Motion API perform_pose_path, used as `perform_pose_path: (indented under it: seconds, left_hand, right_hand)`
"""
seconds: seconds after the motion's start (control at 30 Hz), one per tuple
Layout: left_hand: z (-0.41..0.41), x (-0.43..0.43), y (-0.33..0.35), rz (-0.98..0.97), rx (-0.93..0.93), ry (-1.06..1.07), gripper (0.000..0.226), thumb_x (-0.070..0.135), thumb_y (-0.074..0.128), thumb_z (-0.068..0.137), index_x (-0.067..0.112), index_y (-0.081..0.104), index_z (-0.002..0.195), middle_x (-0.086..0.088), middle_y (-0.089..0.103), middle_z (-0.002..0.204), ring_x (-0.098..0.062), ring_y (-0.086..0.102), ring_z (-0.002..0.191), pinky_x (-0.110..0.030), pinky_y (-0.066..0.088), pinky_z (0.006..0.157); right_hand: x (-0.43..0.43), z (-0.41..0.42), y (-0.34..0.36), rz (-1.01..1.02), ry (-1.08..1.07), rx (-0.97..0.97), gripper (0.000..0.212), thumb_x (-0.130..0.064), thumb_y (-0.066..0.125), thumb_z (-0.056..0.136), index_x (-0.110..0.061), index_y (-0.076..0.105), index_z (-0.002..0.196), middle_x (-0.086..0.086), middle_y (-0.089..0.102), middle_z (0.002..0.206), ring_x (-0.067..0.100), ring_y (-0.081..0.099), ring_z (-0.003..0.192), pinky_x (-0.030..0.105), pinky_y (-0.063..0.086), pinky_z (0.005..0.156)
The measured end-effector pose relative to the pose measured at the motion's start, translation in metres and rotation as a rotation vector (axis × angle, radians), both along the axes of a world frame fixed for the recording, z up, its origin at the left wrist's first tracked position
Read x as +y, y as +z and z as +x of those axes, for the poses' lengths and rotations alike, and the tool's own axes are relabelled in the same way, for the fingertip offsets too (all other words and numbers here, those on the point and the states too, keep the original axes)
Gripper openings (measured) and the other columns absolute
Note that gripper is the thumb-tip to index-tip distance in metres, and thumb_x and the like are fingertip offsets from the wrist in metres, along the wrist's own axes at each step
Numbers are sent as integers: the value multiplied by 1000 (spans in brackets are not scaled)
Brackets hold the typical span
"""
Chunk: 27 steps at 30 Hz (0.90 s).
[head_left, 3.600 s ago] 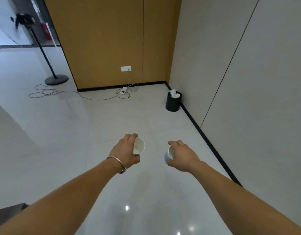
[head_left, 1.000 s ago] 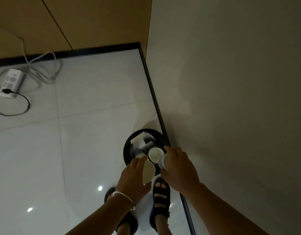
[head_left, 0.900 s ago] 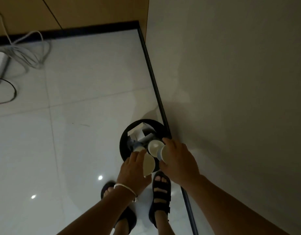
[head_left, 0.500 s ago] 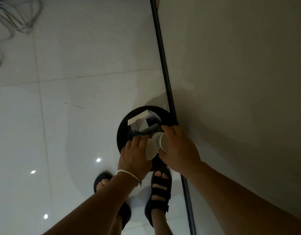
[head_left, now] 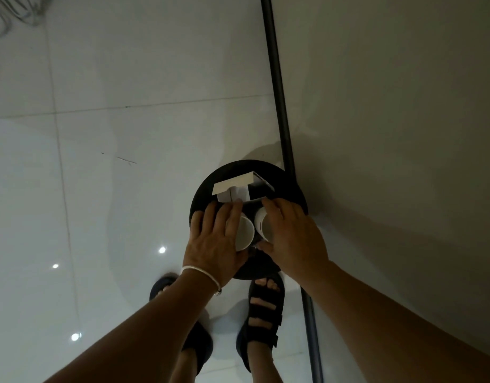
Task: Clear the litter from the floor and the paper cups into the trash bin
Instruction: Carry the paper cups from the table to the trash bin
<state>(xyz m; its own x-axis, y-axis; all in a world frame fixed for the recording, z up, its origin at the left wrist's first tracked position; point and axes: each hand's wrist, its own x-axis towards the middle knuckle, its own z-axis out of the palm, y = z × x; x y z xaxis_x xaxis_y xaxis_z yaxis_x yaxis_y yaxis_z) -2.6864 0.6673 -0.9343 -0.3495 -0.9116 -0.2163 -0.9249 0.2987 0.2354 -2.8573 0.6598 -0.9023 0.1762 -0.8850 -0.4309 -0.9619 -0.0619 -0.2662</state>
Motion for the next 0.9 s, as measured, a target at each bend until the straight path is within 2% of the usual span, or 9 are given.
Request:
perform_pose_path:
  seconds: [0.1,0.17,0.3,0.4,0.67,0.8,0.9]
  left_hand:
    - [4,-3,-7,4,-32,-24,88,65,53,74,13,37,142,-11,52,131,-34,45,122,-49,13,113]
    - [4,-4,-7,17,-32,-29,88,68,51,74,12,38,141,-11,54,129,-34,47,121,-48,12,113]
    - [7,-4,7,18,26,8,88,64,60,71,12,42,139,-9,56,125,-31,51,116,-50,28,107]
    - [19,-4,35,62,49,29,86,62,53,69,12,42,138,-7,55,124,-28,52,113,-49,37,99]
    - [67,6,153,148,44,129,90,54,73,60,10,48,134,-9,58,123,-30,57,111,-45,48,92]
    - [88,8,238,178,18,166,88,58,61,71,16,34,143,-8,43,141,-29,40,131,-44,32,107]
    - [107,7,301,131,12,190,88,61,54,75,18,25,146,-7,33,148,-28,29,136,-44,25,110]
  right_hand:
    - [-1,0,-8,-7,55,48,91,-49,76,77,-13,34,149,10,44,146,28,44,131,41,42,100]
    - [-1,0,-12,4,70,70,95,-52,74,78,-16,26,152,8,38,150,27,39,135,40,39,103]
    - [0,1,2,23,38,68,103,-51,77,74,-18,22,153,7,33,152,27,36,136,40,42,102]
    - [4,-2,28,28,44,82,100,-55,74,75,-20,22,153,4,32,153,25,33,138,38,40,105]
    - [13,15,142,85,-23,103,86,-59,54,88,-25,10,154,1,18,159,21,21,143,30,33,108]
    - [0,51,226,60,-31,62,82,-56,55,88,-23,18,153,2,24,157,22,25,141,30,32,108]
    - [-6,82,288,56,-24,17,79,-52,59,88,-22,23,151,2,28,155,23,27,141,34,32,109]
